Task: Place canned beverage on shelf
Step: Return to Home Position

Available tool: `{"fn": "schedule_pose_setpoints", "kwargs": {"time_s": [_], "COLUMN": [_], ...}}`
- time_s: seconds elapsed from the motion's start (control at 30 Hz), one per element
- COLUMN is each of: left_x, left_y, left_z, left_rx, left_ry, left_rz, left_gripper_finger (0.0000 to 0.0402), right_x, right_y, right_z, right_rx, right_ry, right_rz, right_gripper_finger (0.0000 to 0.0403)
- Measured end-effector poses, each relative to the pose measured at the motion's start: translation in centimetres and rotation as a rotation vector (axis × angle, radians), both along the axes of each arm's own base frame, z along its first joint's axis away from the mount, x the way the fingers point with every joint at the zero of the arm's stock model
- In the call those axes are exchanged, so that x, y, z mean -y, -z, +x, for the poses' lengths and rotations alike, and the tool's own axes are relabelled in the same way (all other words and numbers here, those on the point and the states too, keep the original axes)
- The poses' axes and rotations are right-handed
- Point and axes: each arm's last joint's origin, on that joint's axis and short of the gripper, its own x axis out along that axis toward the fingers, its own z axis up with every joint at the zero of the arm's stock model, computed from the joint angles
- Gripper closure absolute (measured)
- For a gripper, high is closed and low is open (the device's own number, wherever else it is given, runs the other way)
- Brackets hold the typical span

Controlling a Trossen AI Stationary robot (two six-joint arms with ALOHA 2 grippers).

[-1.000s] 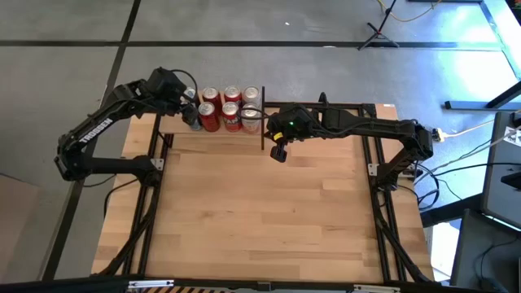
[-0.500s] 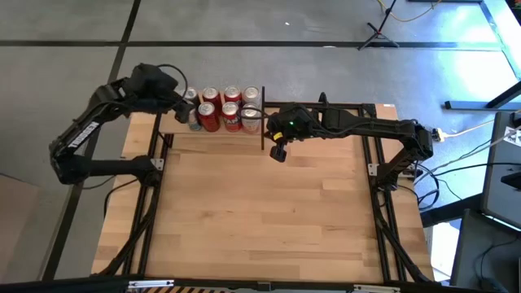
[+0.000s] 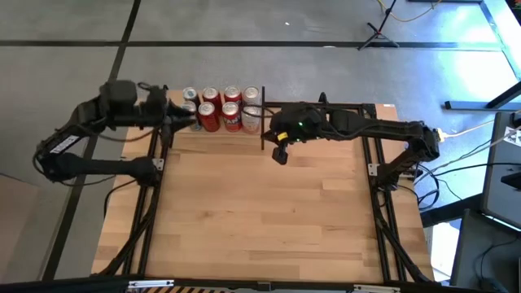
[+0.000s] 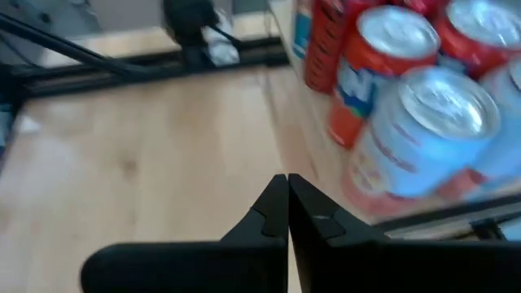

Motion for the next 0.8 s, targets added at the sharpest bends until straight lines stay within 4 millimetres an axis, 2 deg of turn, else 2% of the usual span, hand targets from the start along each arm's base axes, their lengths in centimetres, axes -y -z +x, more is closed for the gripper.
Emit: {"fn": "schedule_pose_setpoints", "kwargs": {"time_s": [0.13, 0.33, 0.53, 0.7, 0.8], "left_x": [1.5, 3.0, 3.7, 3.5, 3.4], "left_y": [1.2, 5.2, 7.5, 8.3, 8.3], "left_z": [0.6, 2.4, 2.7, 2.9, 2.9], "left_rx": [0.101, 0.222, 0.266, 0.210, 0.205], "left_ry": [0.146, 0.318, 0.381, 0.318, 0.292], "left_rz": [0.060, 0.134, 0.186, 0.287, 0.253], "left_gripper_finger": [0.0321, 0.0394, 0.0390, 0.0388, 0.0390], "right_x": [-1.6, -3.5, -4.7, -4.9, -4.9], "right_y": [-0.7, -0.7, -1.0, -0.8, -0.5], "right_z": [-0.2, -0.1, -0.4, -0.5, -0.7], "right_rx": [0.037, 0.042, 0.042, 0.020, -0.017], "right_ry": [-0.034, -0.089, -0.096, -0.098, -0.106], "right_rz": [0.015, 0.078, 0.106, 0.094, 0.074], "right_gripper_finger": [0.0402, 0.0402, 0.0402, 0.0402, 0.0402]}}
